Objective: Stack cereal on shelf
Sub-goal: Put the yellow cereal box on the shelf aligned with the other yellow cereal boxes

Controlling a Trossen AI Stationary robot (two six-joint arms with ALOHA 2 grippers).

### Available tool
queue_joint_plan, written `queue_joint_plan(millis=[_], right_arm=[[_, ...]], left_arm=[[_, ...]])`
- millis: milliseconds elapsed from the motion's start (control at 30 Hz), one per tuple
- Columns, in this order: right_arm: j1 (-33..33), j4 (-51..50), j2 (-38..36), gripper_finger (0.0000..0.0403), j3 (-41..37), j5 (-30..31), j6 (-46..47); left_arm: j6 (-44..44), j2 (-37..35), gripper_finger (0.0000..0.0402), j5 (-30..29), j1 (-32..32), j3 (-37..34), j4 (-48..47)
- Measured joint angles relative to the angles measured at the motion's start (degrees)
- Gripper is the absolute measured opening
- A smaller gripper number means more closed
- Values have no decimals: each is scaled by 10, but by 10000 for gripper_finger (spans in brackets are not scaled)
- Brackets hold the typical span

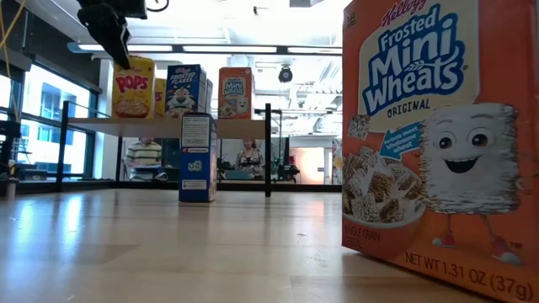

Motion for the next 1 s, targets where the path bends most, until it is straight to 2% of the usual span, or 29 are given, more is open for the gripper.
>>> queue_joint_plan(millis=[367,600,1000], right_arm=[[0,0,0,240,0,0,0],[0,0,0,240,0,0,0],[0,0,0,240,0,0,0]], left_arm=[[-2,0,163,3,0,0,-2],[-2,0,192,4,0,0,-4],[-26,-24,230,-31,0,0,2]])
